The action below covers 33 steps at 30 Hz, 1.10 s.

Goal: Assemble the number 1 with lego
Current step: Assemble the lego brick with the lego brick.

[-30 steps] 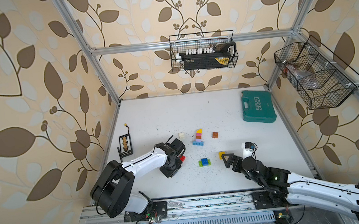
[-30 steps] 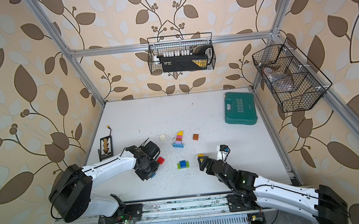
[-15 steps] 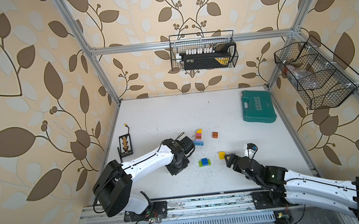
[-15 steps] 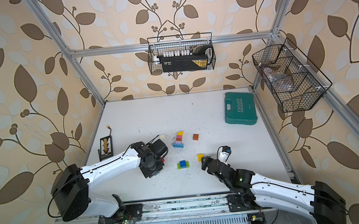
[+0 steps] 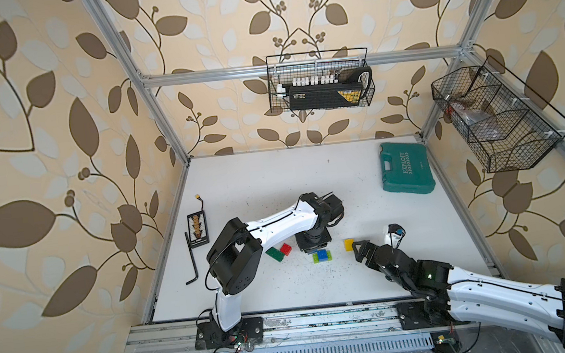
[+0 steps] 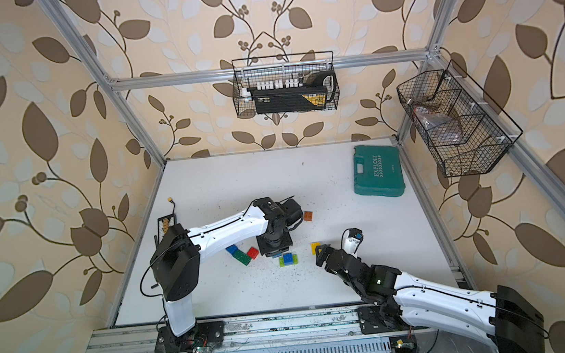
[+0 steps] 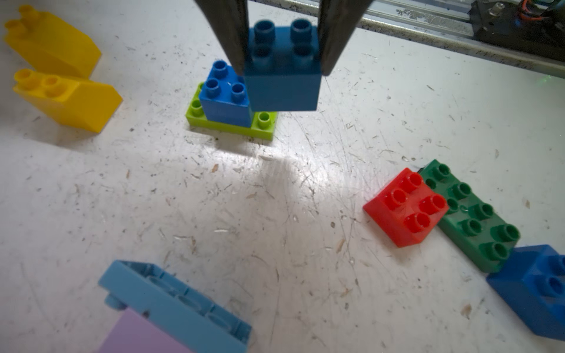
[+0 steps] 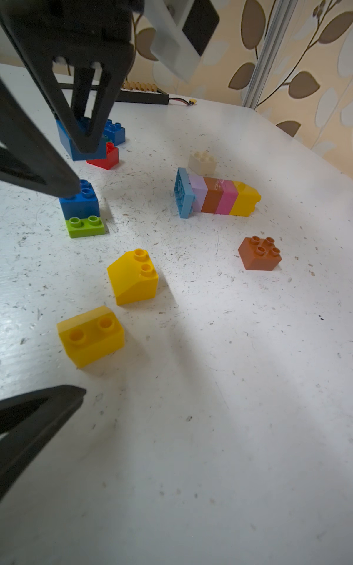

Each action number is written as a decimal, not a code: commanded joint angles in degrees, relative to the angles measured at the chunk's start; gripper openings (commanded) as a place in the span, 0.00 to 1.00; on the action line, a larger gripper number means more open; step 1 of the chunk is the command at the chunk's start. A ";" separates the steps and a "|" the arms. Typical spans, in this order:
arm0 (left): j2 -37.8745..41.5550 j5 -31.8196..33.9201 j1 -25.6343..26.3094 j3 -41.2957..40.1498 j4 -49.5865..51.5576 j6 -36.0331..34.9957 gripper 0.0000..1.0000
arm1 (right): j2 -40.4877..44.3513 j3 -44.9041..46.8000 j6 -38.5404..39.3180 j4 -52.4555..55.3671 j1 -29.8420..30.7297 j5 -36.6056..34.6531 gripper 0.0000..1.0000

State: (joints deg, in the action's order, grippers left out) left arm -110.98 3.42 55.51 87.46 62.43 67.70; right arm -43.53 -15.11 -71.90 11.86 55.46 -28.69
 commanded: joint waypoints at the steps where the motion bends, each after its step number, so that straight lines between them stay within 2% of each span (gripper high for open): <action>1: -1.94 -2.07 0.03 4.01 3.64 -2.57 0.14 | 1.52 -0.10 0.48 0.62 -0.16 -0.18 0.99; 17: -3.14 -5.66 2.16 4.84 -1.31 -2.92 0.13 | 2.13 0.80 1.05 -0.87 -0.26 0.03 0.99; 33: -2.32 -5.88 2.32 0.63 -3.06 -3.10 0.14 | 0.37 0.26 0.98 -1.05 -0.22 0.39 0.99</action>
State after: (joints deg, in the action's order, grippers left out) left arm -114.24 -2.11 57.47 88.88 58.61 65.78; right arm -42.94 -14.96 -71.53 11.05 55.46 -28.49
